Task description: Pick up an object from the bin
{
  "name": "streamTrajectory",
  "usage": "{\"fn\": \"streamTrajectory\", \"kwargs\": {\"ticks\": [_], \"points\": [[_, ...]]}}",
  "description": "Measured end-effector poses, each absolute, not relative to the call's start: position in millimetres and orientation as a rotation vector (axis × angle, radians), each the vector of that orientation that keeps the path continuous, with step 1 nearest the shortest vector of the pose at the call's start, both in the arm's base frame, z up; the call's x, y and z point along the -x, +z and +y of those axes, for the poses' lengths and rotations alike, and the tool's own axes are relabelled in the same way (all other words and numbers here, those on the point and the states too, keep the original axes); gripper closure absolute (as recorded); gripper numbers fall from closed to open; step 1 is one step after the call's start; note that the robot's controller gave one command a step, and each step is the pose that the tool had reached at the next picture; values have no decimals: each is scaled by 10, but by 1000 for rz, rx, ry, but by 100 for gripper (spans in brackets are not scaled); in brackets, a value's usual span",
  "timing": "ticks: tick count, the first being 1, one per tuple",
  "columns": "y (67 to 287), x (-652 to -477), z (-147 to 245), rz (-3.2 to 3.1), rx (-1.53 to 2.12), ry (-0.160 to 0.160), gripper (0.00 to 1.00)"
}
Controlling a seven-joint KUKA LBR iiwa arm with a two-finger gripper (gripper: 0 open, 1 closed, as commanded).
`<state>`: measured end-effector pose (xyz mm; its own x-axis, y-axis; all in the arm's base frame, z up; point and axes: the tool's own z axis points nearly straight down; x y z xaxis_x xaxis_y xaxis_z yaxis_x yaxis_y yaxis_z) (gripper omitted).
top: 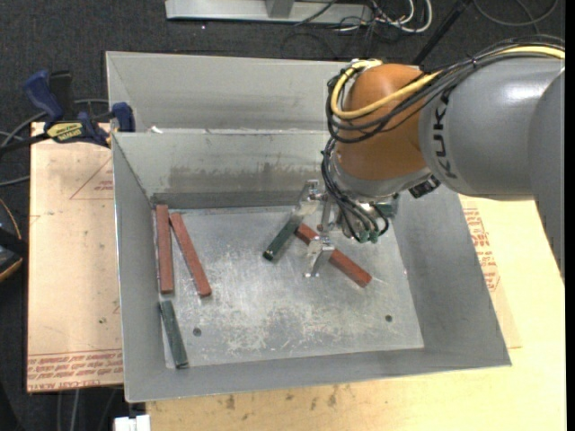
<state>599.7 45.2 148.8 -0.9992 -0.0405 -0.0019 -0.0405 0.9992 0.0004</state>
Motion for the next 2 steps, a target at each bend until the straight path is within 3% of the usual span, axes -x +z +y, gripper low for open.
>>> {"fn": "streamTrajectory", "kwargs": {"ticks": [1,2], "points": [[852,-6191,324,3095,299,3,100],[836,-6157,315,3111,302,2,0]]}}
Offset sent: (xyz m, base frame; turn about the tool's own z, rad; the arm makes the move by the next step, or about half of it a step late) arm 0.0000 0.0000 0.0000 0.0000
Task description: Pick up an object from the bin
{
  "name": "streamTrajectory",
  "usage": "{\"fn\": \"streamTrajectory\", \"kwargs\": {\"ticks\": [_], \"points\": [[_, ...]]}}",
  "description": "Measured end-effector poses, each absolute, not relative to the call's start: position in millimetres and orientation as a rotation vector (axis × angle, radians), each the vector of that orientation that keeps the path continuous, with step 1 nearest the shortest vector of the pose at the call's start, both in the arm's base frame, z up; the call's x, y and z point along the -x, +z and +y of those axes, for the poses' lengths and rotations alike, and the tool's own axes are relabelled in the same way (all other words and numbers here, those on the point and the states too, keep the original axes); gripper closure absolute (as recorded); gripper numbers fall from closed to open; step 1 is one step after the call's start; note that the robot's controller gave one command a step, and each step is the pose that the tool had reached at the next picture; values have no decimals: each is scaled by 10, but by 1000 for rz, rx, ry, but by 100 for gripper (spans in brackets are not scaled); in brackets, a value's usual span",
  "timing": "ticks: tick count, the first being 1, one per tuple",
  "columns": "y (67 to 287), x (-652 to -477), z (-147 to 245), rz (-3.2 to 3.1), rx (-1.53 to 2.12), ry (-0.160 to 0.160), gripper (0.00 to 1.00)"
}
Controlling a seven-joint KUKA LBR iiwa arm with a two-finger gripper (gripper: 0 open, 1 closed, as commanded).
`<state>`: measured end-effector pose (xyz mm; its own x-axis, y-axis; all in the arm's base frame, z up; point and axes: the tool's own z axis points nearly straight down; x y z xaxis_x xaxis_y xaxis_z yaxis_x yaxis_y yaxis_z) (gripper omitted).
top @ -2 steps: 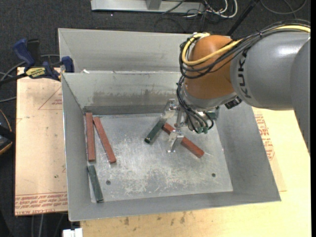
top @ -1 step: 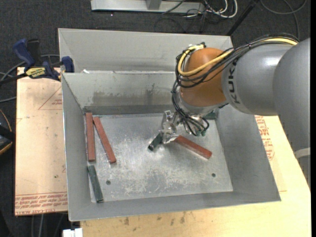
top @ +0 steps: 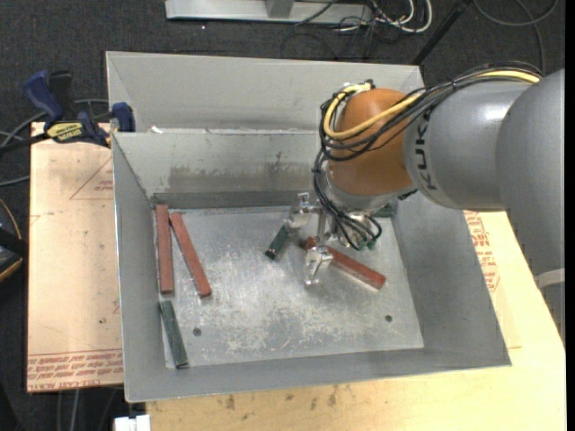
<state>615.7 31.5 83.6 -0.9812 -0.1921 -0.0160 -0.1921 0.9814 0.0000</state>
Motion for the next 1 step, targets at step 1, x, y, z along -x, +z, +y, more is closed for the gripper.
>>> {"fn": "streamTrajectory", "kwargs": {"ticks": [1], "points": [[821,-6175,308,3099,298,0,100]]}}
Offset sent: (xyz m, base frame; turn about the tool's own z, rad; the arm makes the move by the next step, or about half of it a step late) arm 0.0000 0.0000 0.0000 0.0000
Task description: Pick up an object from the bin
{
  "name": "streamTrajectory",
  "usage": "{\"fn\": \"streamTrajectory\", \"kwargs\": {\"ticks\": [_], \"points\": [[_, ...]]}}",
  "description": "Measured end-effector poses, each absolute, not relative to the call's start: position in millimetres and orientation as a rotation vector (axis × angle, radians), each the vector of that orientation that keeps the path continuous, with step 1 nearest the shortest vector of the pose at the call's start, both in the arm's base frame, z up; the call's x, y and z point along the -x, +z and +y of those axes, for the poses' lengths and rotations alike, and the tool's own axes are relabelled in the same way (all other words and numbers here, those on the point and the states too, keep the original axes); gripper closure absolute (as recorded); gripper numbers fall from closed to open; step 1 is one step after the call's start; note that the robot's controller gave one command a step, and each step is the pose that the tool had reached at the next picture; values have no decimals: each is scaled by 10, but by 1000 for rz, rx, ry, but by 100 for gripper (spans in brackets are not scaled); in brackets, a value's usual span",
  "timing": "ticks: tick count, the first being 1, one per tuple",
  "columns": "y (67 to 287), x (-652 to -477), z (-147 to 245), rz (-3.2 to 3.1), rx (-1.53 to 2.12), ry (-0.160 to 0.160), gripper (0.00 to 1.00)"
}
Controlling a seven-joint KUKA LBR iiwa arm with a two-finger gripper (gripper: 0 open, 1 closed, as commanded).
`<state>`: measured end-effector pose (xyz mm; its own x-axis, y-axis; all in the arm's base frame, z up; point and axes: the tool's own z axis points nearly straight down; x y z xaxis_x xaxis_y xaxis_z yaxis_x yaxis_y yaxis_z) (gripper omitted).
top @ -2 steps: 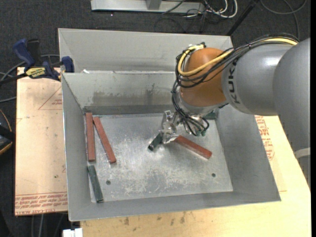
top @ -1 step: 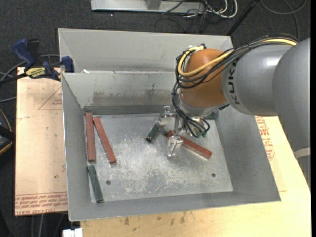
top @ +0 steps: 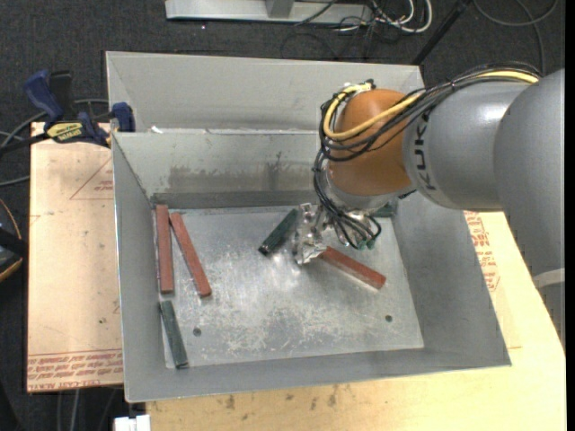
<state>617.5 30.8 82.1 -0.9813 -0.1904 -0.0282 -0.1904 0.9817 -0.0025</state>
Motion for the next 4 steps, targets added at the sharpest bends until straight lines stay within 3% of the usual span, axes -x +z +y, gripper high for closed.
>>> {"fn": "streamTrajectory", "kwargs": {"ticks": [1,2,3,4], "points": [[788,-6139,313,3112,301,2,0],[788,-6140,313,3112,301,2,0],[824,-6435,-257,3110,412,1,100],[824,-6436,-258,3110,411,1,100]]}}
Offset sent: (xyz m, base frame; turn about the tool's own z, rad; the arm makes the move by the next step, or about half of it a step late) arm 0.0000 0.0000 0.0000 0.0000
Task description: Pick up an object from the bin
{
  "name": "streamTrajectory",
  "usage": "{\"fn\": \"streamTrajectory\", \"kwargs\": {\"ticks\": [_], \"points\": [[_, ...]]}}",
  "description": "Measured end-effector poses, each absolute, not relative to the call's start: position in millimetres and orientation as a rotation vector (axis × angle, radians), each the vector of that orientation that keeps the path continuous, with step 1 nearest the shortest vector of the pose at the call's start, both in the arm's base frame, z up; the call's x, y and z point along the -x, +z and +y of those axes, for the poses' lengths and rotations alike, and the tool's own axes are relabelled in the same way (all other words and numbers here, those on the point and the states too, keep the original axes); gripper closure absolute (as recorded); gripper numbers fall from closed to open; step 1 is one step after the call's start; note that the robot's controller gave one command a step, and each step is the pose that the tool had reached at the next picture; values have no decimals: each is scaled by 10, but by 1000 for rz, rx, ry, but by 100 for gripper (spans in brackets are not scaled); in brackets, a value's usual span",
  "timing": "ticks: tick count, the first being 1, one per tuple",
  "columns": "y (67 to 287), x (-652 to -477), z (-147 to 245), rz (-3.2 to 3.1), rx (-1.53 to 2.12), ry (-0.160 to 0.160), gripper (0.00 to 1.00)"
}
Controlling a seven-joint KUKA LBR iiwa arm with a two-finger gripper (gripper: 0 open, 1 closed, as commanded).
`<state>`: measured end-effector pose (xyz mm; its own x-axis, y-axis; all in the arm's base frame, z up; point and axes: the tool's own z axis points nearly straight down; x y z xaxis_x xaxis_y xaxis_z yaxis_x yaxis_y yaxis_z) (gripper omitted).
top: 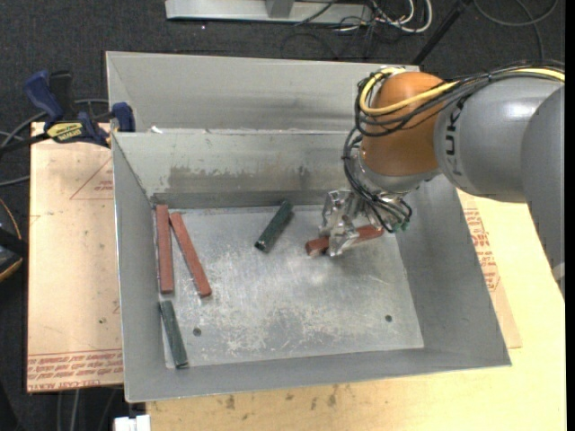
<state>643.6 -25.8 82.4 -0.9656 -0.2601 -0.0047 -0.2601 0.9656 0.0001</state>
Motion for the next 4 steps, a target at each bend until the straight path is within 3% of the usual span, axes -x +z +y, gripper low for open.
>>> {"fn": "streamTrajectory", "kwargs": {"ticks": [2,4], "points": [[1377,-6489,-254,3117,345,2,100],[2268,-6425,-216,3116,364,2,100]]}}
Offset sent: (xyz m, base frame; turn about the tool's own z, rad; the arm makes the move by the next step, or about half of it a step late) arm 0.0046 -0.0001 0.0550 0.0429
